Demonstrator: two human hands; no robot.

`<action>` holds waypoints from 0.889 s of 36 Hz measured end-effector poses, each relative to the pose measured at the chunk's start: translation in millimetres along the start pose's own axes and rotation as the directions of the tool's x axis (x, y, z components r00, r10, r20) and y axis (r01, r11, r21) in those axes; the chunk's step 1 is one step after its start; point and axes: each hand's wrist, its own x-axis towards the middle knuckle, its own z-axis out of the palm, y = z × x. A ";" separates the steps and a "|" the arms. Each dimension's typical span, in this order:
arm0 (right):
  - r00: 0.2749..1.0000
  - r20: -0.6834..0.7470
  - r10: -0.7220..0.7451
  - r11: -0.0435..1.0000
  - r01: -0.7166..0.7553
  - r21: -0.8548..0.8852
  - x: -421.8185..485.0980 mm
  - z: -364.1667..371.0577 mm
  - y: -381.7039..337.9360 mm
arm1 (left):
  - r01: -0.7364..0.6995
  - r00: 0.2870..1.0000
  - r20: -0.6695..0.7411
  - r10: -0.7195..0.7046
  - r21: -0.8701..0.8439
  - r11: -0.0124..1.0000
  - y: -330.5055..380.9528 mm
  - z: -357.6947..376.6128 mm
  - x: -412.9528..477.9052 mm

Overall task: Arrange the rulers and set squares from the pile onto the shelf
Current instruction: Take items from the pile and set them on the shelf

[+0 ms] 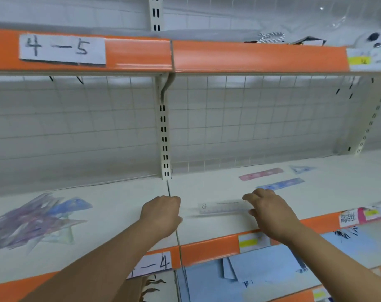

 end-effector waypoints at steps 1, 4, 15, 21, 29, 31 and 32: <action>1.000 0.000 0.007 1.000 -0.007 0.002 2.2 1.1 3.1 | -0.010 1.000 -0.005 0.010 0.004 1.000 1.9 -0.3 6.1; 1.000 0.001 0.023 1.000 -0.023 -0.002 9.7 3.4 11.7 | -0.043 0.999 -0.018 0.043 0.012 0.999 6.2 -2.9 24.6; 0.997 0.000 0.077 0.997 -0.077 -0.016 43.2 17.5 28.9 | -0.108 0.994 -0.027 0.108 -0.014 0.994 8.9 1.5 81.3; 0.997 0.003 0.078 0.997 -0.078 -0.013 62.7 23.4 39.7 | -0.101 0.995 -0.011 0.101 0.001 0.995 13.5 4.1 99.8; 1.000 0.015 0.022 1.000 -0.022 0.020 96.9 27.5 63.5 | -0.020 1.000 -0.023 0.020 0.023 1.000 28.4 0.9 122.3; 1.000 0.025 -0.015 0.999 0.014 0.030 108.2 29.5 70.2 | 0.015 0.999 -0.030 -0.015 0.016 1.000 31.8 0.9 125.8; 0.999 0.032 -0.035 0.999 0.034 0.037 113.9 30.5 73.3 | 0.033 0.999 -0.034 -0.032 0.015 0.999 33.5 1.2 127.1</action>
